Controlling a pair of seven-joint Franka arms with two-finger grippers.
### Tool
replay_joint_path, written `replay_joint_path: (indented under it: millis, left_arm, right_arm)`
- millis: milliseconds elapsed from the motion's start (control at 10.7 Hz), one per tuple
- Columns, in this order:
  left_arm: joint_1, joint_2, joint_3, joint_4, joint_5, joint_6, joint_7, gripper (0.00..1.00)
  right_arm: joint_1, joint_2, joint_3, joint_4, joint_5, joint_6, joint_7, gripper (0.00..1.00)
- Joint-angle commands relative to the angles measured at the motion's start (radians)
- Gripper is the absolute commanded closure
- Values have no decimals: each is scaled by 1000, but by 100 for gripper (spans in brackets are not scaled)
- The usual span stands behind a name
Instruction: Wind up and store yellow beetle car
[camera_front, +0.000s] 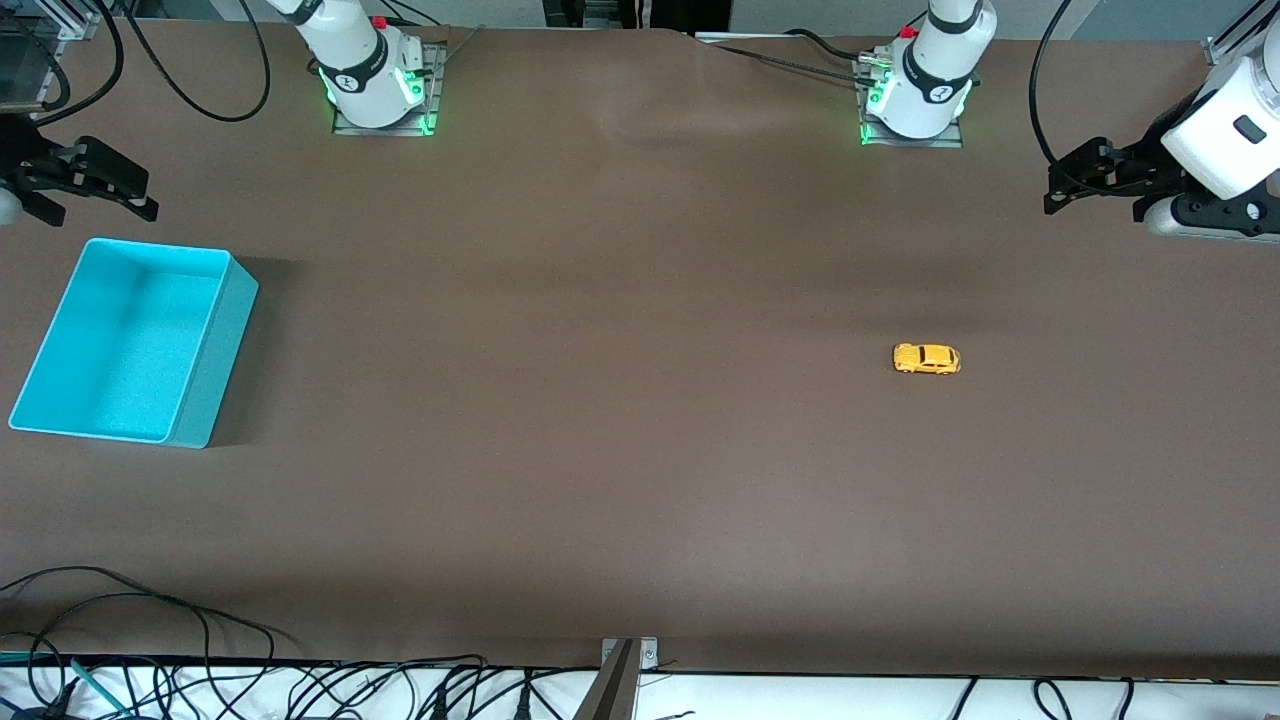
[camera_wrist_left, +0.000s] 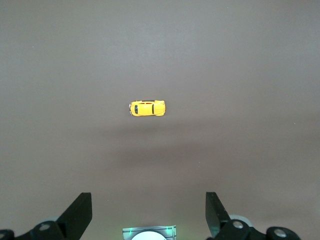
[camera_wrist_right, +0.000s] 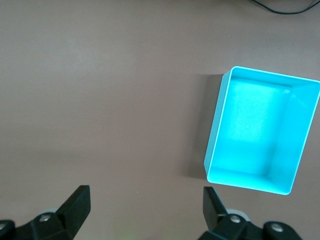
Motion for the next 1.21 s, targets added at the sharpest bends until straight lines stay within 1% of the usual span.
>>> replay_joint_path:
  millis: [0,1118]
  left_arm:
    - [-6,19,1,39,0,-26,-2,0]
    - [-5,21,1,36,0,-26,-2,0]
  right_arm:
    - [0,-3,-8,18,20,-22,-12,0]
    - [0,-3,-20,16,20,-31,-47,0]
